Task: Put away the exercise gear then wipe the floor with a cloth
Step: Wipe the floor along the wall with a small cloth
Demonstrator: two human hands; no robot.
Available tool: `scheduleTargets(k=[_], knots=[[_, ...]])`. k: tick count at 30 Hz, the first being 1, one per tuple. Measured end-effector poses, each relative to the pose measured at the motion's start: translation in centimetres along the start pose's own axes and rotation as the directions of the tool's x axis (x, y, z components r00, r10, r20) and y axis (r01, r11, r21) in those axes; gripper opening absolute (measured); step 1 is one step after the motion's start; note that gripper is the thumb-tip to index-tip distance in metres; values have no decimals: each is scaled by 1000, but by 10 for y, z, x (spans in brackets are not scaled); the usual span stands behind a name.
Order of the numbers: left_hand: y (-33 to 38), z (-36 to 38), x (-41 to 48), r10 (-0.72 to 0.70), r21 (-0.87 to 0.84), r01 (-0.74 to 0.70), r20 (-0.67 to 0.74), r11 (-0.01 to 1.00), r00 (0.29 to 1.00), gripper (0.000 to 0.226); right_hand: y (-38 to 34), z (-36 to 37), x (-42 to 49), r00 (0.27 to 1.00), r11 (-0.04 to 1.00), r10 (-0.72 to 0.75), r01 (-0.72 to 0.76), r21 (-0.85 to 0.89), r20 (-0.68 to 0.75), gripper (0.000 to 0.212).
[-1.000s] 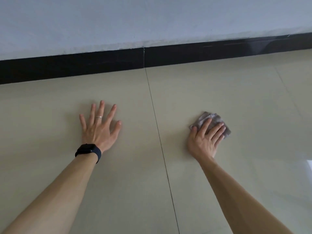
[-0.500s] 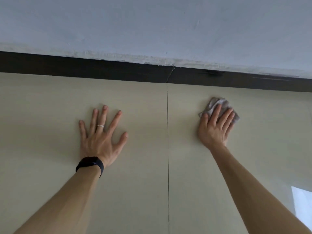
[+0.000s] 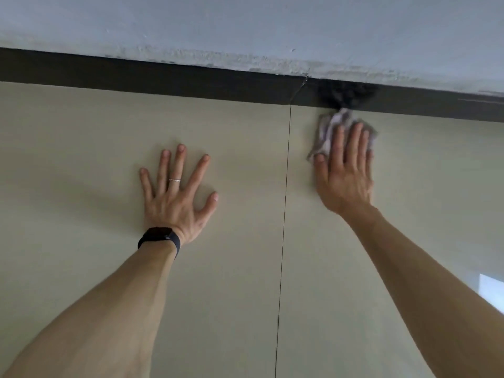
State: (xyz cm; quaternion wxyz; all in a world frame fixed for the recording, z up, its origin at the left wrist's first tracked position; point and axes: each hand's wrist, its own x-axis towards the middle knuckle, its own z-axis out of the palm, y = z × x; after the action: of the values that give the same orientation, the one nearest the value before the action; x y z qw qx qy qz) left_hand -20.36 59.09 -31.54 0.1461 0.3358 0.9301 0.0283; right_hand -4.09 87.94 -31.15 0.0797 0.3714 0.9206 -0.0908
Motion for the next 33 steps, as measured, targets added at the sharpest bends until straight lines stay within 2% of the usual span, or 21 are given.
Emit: scheduleTargets(k=[2, 3, 4, 6, 8, 11, 14, 17, 18, 20, 22, 23, 25, 27, 28, 29, 33], knots=[[1, 3, -2, -4, 8, 4, -17, 1000, 1000, 73, 27, -4, 10, 948, 949, 313, -310, 54, -55, 73], [1, 4, -2, 1, 17, -1, -16, 1000, 1000, 73, 29, -4, 13, 910, 909, 413, -408, 86, -41, 74], [2, 3, -1, 4, 27, -4, -15, 1000, 1000, 73, 23, -3, 16, 887, 882, 461, -456, 121, -19, 73], [2, 1, 1, 0, 38, 0, 0, 999, 1000, 74, -11, 1, 11, 883, 869, 469, -463, 176, 11, 73], [3, -1, 1, -10, 40, 9, 31, 999, 999, 74, -52, 8, -10, 931, 919, 365, -356, 167, -26, 70], [4, 0, 1, -21, 55, 19, 33, 998, 999, 74, -112, 23, -54, 998, 988, 43, -36, 150, -46, 66], [6, -1, 0, -17, 71, 15, 26, 997, 999, 74, -144, 35, -104, 981, 969, -191, 183, 163, 32, 64], [4, -2, 0, -15, 65, 13, 29, 998, 999, 73, -119, 42, -150, 926, 920, -377, 371, 125, 29, 61], [4, -2, -1, -15, 47, 13, 26, 999, 1000, 73, -100, 42, -161, 922, 918, -387, 382, 110, 30, 60], [4, -1, -3, -11, 24, 11, 23, 1000, 1000, 72, -56, 41, -172, 969, 966, -247, 244, 87, 24, 59], [5, -2, -2, -1, 6, 1, 22, 1000, 1000, 71, -16, 37, -176, 998, 992, 53, -49, 120, -27, 61], [5, -1, -3, 9, -7, -9, 16, 1000, 1000, 71, -3, 35, -181, 973, 961, 230, -222, 167, -31, 62], [4, 0, -4, 25, -31, -25, 4, 999, 1000, 70, 1, 35, -194, 852, 817, 523, -509, 271, 23, 63], [1, 2, -4, 39, -39, -39, -20, 998, 999, 70, -28, 44, -213, 751, 698, 659, -633, 335, 47, 61], [0, 2, -4, 52, -51, -54, -32, 997, 998, 71, -55, 51, -230, 747, 698, 664, -636, 331, 34, 60], [-1, 2, -4, 66, -65, -69, -39, 995, 997, 71, -87, 59, -248, 775, 734, 631, -603, 312, 14, 61], [-7, 5, -5, 140, -58, -142, -30, 988, 990, 77, -197, 86, -332, 968, 948, 250, -251, 194, 30, 58]])
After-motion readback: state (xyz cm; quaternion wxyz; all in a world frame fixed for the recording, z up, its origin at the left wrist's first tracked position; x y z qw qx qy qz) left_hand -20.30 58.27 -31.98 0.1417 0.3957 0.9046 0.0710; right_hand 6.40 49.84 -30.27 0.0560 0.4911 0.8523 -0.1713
